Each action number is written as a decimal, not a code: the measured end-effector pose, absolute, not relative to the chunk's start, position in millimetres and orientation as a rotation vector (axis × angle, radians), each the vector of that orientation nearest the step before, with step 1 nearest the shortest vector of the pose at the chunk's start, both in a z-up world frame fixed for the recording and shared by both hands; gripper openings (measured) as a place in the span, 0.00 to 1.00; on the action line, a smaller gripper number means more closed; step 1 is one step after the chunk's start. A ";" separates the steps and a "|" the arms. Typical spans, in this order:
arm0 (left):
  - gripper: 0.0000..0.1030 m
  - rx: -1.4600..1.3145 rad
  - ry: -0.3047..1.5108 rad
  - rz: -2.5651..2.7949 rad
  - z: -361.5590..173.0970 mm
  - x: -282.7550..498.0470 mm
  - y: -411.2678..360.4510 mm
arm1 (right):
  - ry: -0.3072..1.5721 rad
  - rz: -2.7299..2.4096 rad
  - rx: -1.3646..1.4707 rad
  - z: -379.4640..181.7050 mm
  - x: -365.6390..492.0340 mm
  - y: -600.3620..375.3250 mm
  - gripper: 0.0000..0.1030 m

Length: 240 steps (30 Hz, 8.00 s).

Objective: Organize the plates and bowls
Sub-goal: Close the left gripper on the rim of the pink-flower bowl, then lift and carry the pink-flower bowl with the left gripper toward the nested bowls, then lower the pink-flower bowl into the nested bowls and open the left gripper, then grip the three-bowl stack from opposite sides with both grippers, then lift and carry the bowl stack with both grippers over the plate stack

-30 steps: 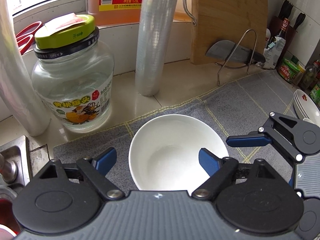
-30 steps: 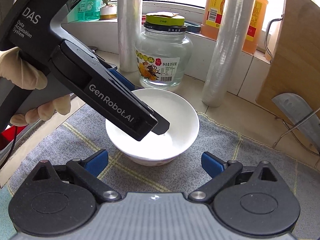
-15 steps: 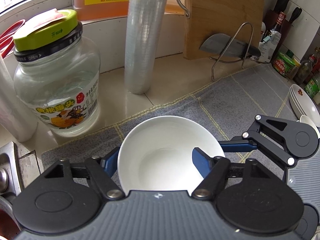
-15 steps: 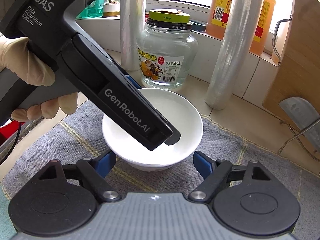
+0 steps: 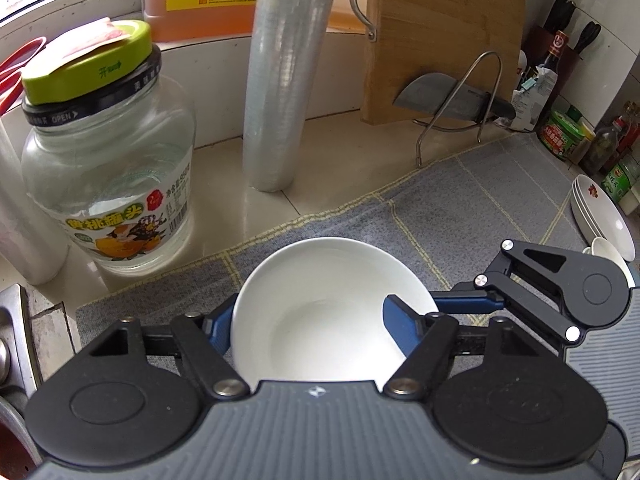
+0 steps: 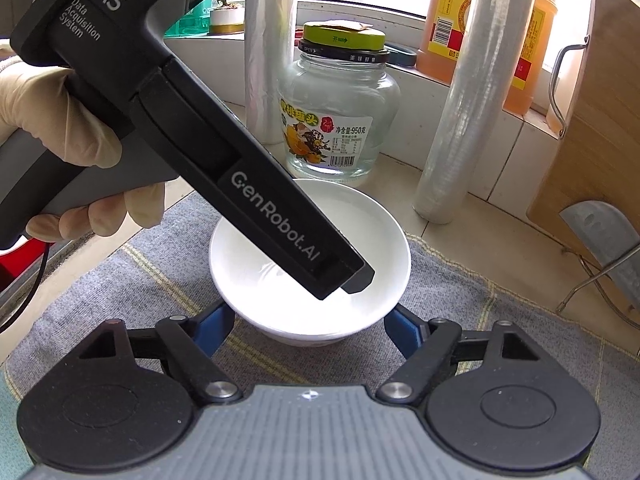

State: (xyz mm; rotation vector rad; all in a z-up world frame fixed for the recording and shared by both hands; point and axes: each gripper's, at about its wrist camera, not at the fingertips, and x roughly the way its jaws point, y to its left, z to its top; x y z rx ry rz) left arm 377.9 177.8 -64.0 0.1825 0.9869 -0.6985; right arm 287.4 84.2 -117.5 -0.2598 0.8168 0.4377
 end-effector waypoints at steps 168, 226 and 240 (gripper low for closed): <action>0.98 0.655 0.806 -1.222 -93.0 203.7 -52.7 | 0.997 0.668 -0.484 -119.4 169.3 -189.9 1.00; 0.73 0.801 0.714 -1.365 -58.3 194.5 -125.4 | 0.905 0.788 -0.536 -54.6 147.7 -250.2 0.80; 0.73 0.847 0.654 -1.441 -57.7 203.8 -208.1 | 0.920 0.689 -0.514 -47.1 141.1 -325.7 0.80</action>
